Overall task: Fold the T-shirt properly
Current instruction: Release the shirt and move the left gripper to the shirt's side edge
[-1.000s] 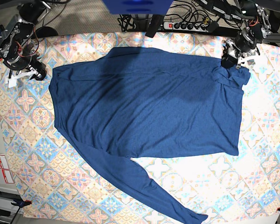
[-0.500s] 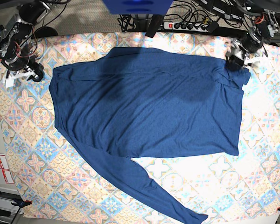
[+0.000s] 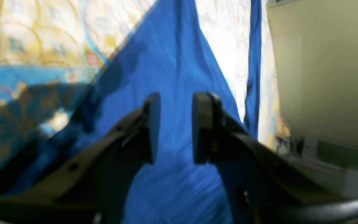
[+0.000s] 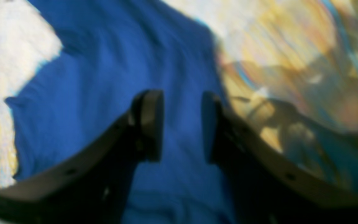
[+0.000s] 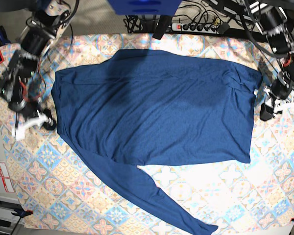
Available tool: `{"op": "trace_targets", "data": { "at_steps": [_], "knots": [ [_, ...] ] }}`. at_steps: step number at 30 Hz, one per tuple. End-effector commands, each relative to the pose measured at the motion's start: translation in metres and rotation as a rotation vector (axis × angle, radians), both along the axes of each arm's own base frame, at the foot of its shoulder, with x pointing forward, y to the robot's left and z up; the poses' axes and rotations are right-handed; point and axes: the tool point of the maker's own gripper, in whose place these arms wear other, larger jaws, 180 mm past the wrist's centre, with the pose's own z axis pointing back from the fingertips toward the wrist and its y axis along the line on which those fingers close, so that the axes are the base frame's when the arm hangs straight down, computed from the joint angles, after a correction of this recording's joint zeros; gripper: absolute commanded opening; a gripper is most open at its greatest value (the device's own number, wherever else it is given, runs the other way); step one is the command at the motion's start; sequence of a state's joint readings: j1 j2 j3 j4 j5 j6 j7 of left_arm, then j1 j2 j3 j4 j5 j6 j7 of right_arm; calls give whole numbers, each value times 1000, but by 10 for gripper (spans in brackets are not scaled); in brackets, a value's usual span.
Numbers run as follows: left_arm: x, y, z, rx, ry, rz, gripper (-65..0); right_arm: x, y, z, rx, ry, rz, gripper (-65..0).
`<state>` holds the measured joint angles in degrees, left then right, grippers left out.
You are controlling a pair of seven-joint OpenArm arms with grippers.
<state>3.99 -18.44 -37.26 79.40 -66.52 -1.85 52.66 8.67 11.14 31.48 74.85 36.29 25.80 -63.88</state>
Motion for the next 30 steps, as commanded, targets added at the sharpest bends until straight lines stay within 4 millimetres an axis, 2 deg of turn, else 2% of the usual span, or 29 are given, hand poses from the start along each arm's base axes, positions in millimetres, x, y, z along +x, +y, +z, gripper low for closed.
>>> {"op": "trace_targets", "data": {
  "at_steps": [1, 5, 10, 13, 15, 19, 22, 24, 30],
  "knots": [
    [13, 12, 0, -12, -7, 21, -472, 15, -8, 17, -51, -38, 11, -448],
    [45, 18, -6, -51, 5, 48, -470, 42, -1, 25, -111, -43, 51, -448],
    [81, 28, -1, 4, 14, 85, -469, 59, 9, 19, -88, -43, 63, -448],
    [93, 36, -5, 33, 28, 127, -469, 64, 12, 18, -76, -45, 64, -448],
    [101, 38, -17, 29, 56, 155, -469, 64, 12, 16, -74, -40, 64, -448],
    [119, 26, -33, 38, 105, 146, -469, 65, 13, 17, -72, -44, 64, -448],
    [126, 23, -40, 89, 126, 147, -469, 64, 13, 18, -74, -43, 67, -448],
    [128, 13, -47, 109, 133, 142, -469, 64, 13, 19, -75, -45, 67, -448],
    [137, 7, -46, 218, 103, 145, -469, 64, 13, 19, -75, -44, 68, -448]
  ]
}}
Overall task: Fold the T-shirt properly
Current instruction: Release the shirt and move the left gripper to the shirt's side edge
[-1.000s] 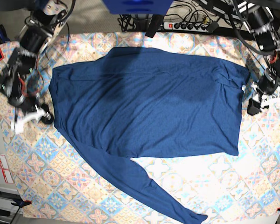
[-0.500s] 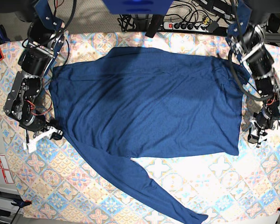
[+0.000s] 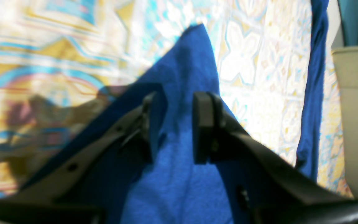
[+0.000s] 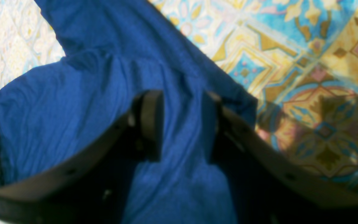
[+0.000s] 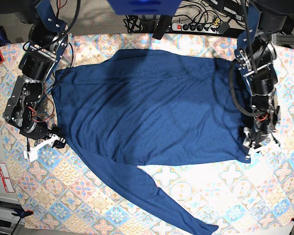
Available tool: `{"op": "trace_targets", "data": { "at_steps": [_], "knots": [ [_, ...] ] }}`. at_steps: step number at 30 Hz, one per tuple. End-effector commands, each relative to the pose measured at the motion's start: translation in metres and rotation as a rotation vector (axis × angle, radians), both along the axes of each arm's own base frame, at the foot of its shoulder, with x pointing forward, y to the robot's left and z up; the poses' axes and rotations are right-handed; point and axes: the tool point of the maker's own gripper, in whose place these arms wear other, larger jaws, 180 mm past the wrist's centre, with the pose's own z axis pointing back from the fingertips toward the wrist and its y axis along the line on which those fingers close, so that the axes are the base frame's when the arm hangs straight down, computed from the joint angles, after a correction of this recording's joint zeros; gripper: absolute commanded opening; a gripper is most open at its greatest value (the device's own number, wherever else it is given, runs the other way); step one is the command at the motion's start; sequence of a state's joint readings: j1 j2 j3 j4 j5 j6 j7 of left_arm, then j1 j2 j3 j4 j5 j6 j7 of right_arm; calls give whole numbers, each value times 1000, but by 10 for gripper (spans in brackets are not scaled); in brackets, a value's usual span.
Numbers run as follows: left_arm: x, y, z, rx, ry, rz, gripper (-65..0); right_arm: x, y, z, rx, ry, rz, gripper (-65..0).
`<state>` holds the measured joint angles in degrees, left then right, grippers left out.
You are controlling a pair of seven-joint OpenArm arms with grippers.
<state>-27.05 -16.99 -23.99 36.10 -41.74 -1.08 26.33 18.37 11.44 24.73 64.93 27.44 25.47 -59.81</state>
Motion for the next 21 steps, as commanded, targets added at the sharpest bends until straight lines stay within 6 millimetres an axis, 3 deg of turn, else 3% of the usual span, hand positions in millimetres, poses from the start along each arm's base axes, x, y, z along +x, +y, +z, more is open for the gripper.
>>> {"op": "trace_targets", "data": {
  "at_steps": [1, 6, 10, 21],
  "knots": [
    [16, 17, 26, 50, -72, 21, -469, 13, -7, 22, -9, -68, -6, -448],
    [4, 16, 5, 38, -13, 24, -469, 13, -7, 22, -7, -68, -5, -448],
    [-6, 26, 1, 53, 5, 32, -469, 14, -7, 22, -8, -69, -5, -448],
    [-13, 26, -6, 51, 21, 33, -469, 12, -5, 21, 3, -56, 2, -448]
  ]
}}
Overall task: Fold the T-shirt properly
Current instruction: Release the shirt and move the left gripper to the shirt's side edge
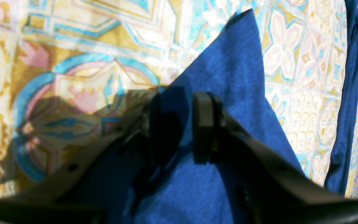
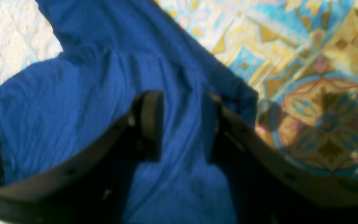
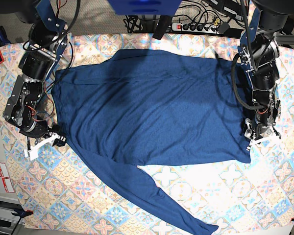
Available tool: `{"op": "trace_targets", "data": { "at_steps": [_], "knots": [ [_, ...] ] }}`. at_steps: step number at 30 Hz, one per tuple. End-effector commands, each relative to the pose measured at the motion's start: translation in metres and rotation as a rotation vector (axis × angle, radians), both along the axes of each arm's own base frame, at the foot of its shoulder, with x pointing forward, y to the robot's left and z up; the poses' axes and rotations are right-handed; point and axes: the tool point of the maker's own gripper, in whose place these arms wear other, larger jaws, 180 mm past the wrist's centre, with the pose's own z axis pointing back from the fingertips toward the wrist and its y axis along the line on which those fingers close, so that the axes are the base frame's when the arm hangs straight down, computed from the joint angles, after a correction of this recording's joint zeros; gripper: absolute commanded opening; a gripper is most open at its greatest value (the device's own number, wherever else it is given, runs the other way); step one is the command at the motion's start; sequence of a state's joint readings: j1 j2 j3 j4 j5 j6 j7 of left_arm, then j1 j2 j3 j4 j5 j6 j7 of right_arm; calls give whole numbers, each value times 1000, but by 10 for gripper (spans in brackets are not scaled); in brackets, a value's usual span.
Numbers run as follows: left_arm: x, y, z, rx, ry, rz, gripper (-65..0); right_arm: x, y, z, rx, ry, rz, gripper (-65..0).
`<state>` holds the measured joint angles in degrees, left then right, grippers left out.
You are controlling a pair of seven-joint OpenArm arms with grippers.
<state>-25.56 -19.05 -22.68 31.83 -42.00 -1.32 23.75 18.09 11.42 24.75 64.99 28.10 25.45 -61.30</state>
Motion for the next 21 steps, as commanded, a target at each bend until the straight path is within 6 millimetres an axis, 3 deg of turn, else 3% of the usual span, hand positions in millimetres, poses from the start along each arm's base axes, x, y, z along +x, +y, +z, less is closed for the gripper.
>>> {"op": "trace_targets", "data": {
  "at_steps": [1, 7, 16, 21],
  "knots": [
    [13, 10, 18, 22, -46, 8, -469, 17, -6, 26, 4, -85, -9, -448],
    [13, 3, 14, 14, -38, -5, -469, 21, -1, 32, 54, -117, -11, -448],
    [0, -39, -13, -76, 22, -65, -477, 21, -1, 33, 56, -118, -12, -448],
    [-1, -41, -15, -83, 22, -68, -478, 21, -1, 33, 56, -118, -12, -448]
  ]
}}
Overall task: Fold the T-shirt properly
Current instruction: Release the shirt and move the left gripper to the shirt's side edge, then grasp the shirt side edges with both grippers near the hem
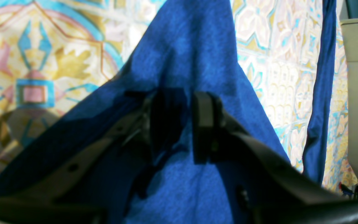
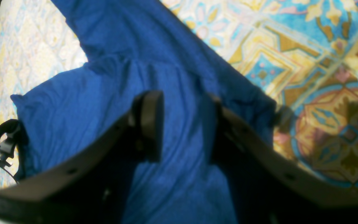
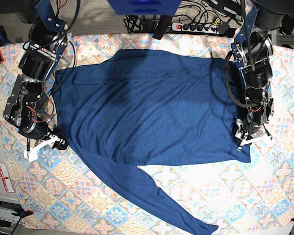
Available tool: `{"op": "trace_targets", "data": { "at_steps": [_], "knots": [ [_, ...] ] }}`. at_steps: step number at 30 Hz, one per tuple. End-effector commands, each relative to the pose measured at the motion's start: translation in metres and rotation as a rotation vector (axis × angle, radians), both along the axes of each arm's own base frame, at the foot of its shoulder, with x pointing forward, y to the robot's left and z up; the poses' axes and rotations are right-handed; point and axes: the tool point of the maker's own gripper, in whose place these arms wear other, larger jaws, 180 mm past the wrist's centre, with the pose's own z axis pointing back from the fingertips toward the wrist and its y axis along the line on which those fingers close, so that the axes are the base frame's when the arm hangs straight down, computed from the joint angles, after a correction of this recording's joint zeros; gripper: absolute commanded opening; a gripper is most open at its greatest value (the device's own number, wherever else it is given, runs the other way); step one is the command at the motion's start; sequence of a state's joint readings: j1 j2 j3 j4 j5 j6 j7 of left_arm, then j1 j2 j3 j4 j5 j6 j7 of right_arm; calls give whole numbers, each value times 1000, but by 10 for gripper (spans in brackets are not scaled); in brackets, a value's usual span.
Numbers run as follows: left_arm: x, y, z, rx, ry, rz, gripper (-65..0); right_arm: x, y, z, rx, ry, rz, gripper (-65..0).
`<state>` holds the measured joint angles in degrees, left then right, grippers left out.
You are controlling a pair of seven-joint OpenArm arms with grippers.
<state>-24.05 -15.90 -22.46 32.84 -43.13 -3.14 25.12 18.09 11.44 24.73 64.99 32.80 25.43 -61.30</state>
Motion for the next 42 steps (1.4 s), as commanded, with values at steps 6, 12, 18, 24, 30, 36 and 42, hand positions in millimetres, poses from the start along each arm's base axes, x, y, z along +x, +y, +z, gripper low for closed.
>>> {"op": "trace_targets", "data": {
  "at_steps": [6, 12, 18, 24, 30, 36, 42],
  "knots": [
    [2, 11, 15, 31, -19, -8, -478, 15, -7, 23, -14, -74, -6, -448],
    [10, 26, 55, 128, -126, -17, -471, 15, -7, 23, -14, -74, -6, -448],
    [-6, 64, 57, 136, -92, 105, -470, 15, -7, 23, -14, -74, -6, -448],
    [-20, 78, 45, 162, -15, 161, -470, 15, -7, 23, -14, -74, -6, -448],
    [-29, 78, 21, 161, 37, 195, -470, 13, -6, 22, -13, -59, 2, -448],
    [-26, 66, 7, 122, 66, 196, -470, 13, -6, 21, -11, -56, 5, -448],
    [-17, 45, 4, 92, 56, 177, -469, 13, -6, 21, -11, -56, 5, -448]
  ]
}}
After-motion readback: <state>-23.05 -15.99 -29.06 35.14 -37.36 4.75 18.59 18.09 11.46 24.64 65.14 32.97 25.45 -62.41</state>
